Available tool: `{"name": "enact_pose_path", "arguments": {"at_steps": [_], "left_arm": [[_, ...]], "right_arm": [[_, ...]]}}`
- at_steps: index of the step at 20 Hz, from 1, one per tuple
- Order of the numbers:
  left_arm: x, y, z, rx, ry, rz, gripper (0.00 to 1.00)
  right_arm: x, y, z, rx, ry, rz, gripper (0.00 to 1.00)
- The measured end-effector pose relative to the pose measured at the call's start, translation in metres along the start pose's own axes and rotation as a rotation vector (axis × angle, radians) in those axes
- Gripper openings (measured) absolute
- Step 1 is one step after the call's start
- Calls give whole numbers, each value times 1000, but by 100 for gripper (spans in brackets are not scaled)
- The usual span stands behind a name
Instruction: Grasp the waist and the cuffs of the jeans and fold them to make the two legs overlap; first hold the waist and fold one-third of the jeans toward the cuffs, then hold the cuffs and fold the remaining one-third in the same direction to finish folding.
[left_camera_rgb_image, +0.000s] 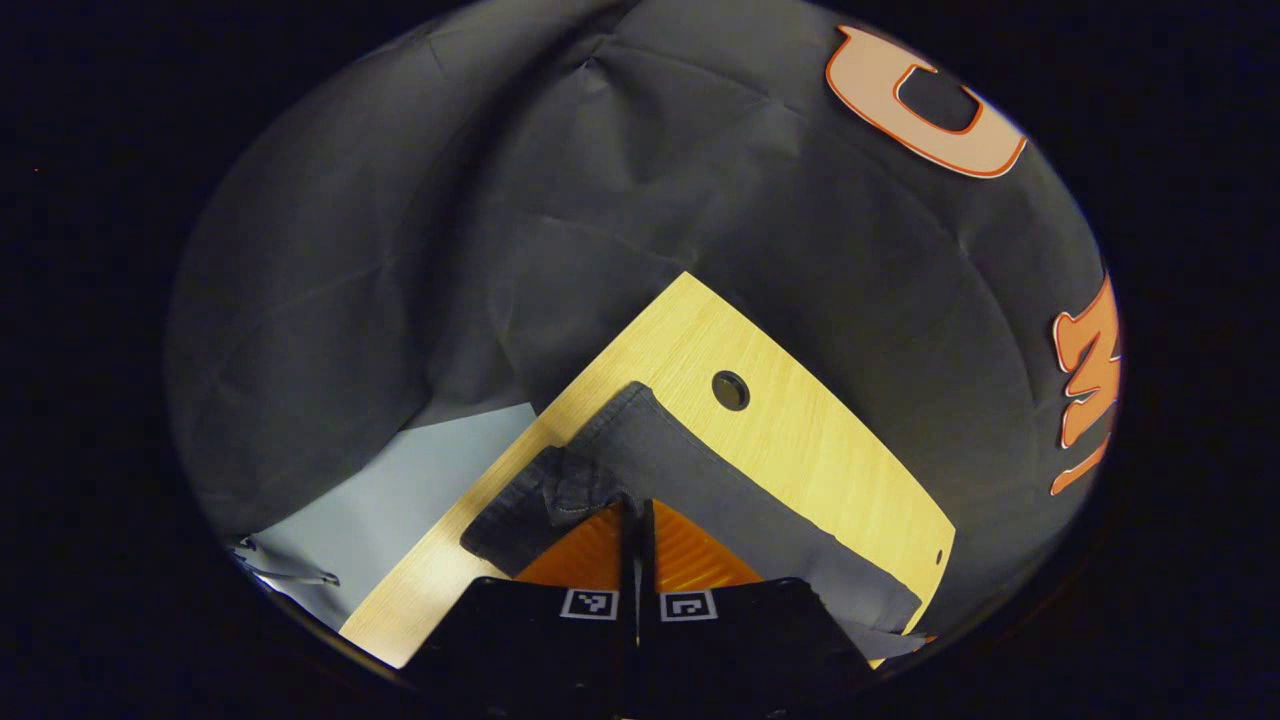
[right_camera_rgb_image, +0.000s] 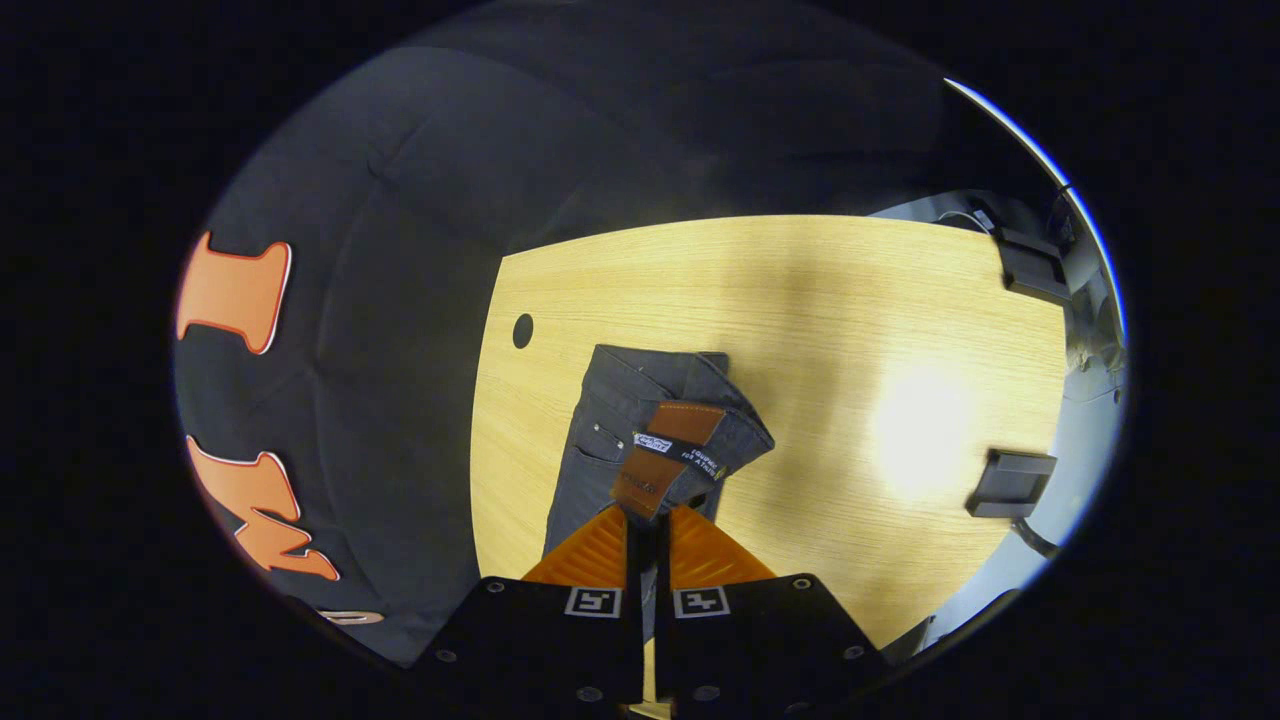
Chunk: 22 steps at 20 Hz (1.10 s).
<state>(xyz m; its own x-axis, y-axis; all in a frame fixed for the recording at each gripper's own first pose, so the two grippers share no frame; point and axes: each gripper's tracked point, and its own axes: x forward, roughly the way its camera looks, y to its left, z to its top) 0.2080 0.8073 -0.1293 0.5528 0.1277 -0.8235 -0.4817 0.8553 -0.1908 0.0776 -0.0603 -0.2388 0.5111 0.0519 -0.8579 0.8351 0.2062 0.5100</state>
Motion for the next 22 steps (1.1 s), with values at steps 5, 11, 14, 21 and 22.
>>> {"name": "enact_pose_path", "arguments": {"at_steps": [5,11,14,21,22], "left_arm": [[31,-6,0,41,4,92,1],[50,-7,-5,92,9,170,1],[46,-9,-8,98,-4,188,2],[20,-26,16,143,-119,161,57],[17,-34,20,156,-142,141,71]], "right_arm": [[40,19,7,-17,55,-8,5],[79,39,11,-36,110,-9,5],[83,46,12,-28,118,9,8],[67,63,47,-40,-21,113,50],[65,53,47,-60,-32,87,61]]}}
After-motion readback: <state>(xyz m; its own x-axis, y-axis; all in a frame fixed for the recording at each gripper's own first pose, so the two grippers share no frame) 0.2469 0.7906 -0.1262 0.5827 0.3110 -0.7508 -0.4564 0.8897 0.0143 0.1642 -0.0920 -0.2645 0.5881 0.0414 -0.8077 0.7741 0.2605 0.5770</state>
